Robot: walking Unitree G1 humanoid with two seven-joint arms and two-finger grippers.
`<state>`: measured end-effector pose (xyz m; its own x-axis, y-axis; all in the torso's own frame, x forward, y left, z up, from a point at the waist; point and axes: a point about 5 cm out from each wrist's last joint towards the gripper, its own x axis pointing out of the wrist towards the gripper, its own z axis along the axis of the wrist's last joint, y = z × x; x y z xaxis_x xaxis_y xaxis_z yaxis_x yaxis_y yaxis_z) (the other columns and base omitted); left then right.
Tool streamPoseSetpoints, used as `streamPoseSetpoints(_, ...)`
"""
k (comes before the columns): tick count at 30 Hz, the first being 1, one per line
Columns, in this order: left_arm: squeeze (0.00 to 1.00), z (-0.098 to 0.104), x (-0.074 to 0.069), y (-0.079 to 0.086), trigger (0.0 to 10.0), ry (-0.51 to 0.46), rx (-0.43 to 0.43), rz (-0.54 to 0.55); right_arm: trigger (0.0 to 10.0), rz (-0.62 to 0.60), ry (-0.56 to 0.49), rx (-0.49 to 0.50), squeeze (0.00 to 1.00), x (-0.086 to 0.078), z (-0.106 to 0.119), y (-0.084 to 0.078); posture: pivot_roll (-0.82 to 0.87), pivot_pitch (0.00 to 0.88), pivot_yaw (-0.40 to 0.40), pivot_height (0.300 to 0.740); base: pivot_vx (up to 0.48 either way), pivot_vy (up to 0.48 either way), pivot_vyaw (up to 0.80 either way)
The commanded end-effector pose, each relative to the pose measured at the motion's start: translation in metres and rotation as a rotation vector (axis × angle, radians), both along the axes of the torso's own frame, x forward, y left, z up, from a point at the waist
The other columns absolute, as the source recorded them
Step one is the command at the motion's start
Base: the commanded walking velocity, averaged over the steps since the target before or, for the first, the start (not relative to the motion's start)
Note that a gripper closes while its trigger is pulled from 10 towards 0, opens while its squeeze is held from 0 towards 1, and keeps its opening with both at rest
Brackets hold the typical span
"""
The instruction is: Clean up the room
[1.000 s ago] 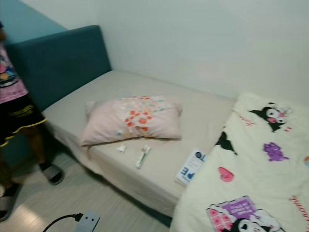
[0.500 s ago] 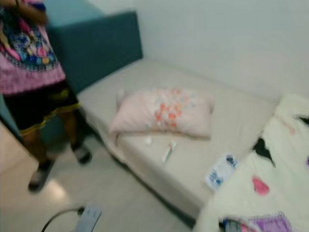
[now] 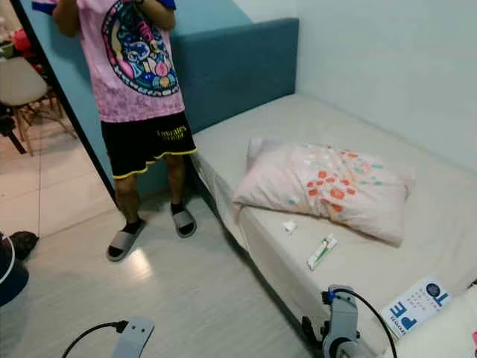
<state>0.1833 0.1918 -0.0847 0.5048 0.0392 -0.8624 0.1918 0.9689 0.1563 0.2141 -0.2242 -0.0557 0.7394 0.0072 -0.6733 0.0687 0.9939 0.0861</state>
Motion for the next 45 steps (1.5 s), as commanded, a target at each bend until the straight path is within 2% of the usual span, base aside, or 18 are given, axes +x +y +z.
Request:
streamPoseSetpoints(1,0.00,0.003,0.006,-0.001,10.0,-0.020,-0.012,0.006,10.0,-0.014,0.046,-0.016,0.00,-0.011,-0.006,-0.004,0.00,0.000,0.024,0.740,0.360,0.000,0.00)
streamPoseSetpoints(21,0.00,0.002,0.005,-0.002,10.0,-0.016,-0.023,0.004,10.0,-0.020,0.084,-0.018,0.00,-0.020,-0.011,-0.007,-0.01,0.000,0.026,0.740,0.369,0.000,0.00)
streamPoseSetpoints(27,0.00,0.006,0.011,-0.005,10.0,-0.048,-0.070,0.014,10.0,-0.068,0.097,-0.019,0.00,-0.022,-0.012,-0.011,-0.01,0.000,0.030,0.740,0.362,0.000,-0.65)
streamPoseSetpoints(32,0.00,0.007,0.015,-0.006,10.0,-0.054,-0.067,-0.011,10.0,-0.092,0.112,-0.034,0.00,-0.025,-0.013,-0.016,-0.01,0.000,0.035,0.740,0.311,0.000,-0.68)
streamPoseSetpoints(45,0.00,0.015,0.029,-0.011,10.0,-0.128,-0.147,0.001,10.0,-0.145,0.166,-0.095,0.00,-0.033,-0.015,-0.027,-0.01,0.000,0.039,0.740,0.000,0.000,-0.66)
